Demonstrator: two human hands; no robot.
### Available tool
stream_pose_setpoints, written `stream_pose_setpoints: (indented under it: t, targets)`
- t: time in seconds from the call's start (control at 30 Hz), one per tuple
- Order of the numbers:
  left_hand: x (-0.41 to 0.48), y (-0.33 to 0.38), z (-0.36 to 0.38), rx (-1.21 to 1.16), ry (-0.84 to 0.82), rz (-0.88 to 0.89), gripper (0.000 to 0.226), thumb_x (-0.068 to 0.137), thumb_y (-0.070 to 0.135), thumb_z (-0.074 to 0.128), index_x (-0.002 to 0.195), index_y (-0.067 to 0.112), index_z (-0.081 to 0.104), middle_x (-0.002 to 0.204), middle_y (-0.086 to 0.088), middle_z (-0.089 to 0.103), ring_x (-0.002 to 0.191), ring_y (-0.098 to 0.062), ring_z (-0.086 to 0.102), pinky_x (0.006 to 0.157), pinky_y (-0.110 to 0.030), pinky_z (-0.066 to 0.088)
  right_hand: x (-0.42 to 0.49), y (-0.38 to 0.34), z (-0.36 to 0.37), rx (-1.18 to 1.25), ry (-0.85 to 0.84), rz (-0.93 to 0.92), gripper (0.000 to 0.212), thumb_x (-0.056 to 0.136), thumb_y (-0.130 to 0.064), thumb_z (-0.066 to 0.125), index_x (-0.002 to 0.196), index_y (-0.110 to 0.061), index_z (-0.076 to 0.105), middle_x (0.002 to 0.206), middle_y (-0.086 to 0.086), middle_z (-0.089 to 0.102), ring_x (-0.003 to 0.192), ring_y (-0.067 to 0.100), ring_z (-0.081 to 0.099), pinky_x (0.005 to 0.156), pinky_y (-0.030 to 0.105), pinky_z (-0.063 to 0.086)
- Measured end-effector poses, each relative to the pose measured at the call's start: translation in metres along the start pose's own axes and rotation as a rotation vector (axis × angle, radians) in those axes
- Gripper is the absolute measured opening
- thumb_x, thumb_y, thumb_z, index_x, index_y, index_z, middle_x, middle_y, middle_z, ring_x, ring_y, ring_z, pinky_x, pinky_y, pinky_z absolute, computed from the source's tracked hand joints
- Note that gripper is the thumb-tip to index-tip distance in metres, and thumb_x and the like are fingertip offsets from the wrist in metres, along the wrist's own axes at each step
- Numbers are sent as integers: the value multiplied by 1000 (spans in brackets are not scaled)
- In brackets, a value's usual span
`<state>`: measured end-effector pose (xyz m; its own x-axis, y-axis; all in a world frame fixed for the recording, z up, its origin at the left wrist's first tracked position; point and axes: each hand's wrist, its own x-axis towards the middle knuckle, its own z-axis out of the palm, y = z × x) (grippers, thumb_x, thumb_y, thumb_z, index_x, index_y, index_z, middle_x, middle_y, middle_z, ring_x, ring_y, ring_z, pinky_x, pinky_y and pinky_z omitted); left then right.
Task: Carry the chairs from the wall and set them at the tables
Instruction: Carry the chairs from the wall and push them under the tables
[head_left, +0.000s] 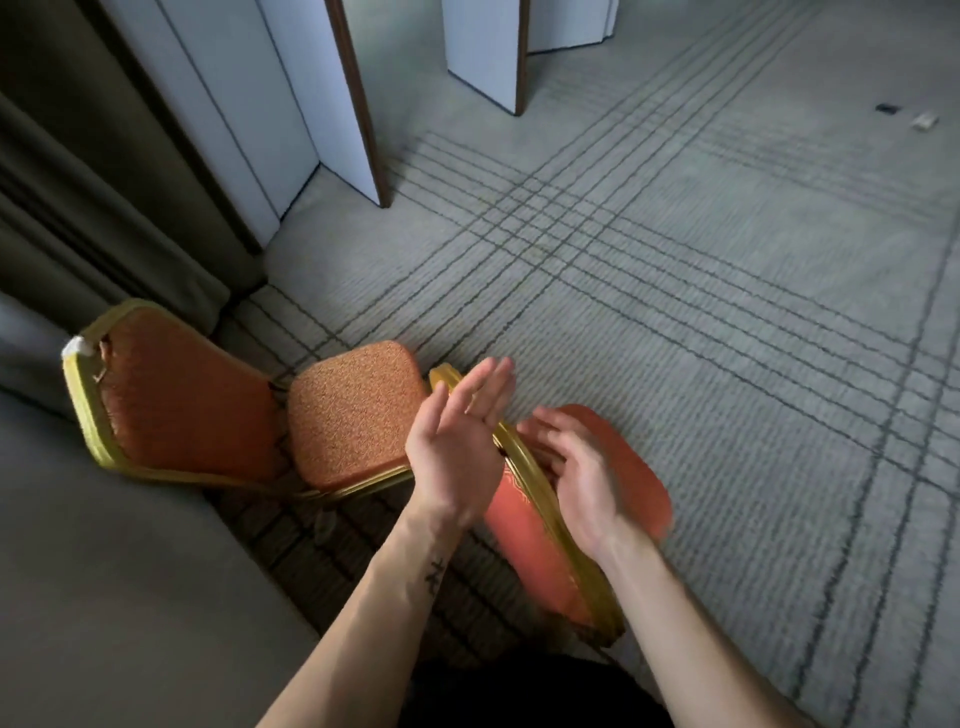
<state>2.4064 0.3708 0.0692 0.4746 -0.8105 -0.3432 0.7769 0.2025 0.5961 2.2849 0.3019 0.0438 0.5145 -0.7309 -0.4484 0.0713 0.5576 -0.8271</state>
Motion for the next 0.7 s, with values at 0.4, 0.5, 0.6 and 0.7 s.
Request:
stream_pose_setpoints:
  t: [0.4, 0.5, 0.6, 0.7]
  targets:
    - [81, -27, 80, -172, -281, -259, 68, 105, 51, 34, 158, 7, 34, 154, -25, 47, 146, -36, 43, 124, -51, 22, 28, -40, -63, -507, 187, -392, 51, 79, -23, 78, 123, -44, 61, 124, -16, 69, 119, 3, 63, 101, 26, 51]
    - [105, -26, 90, -172, -339, -373, 67, 104, 53, 35, 157, 11, 36, 157, -22, 44, 149, -35, 40, 124, -53, 21, 37, -50, -68, -750, 303, -384, 48, 83, -21, 76, 124, -43, 61, 116, -22, 70, 109, -5, 65, 96, 24, 51]
    - [130, -19, 98, -212, -385, -509, 66, 103, 52, 39, 157, 16, 37, 158, -21, 44, 149, -38, 38, 124, -59, 13, 50, -65, -69, -936, 486, -370, 38, 82, -34, 77, 118, -34, 67, 103, -14, 76, 97, 7, 71, 86, 32, 56]
    - [153, -13, 113, -123, -404, -624, 64, 102, 55, 38, 154, 19, 44, 155, -18, 49, 148, -36, 41, 120, -69, 11, 61, -79, -70, -1070, 625, -295, 34, 83, -46, 74, 115, -36, 68, 101, -10, 77, 97, 18, 72, 82, 35, 56]
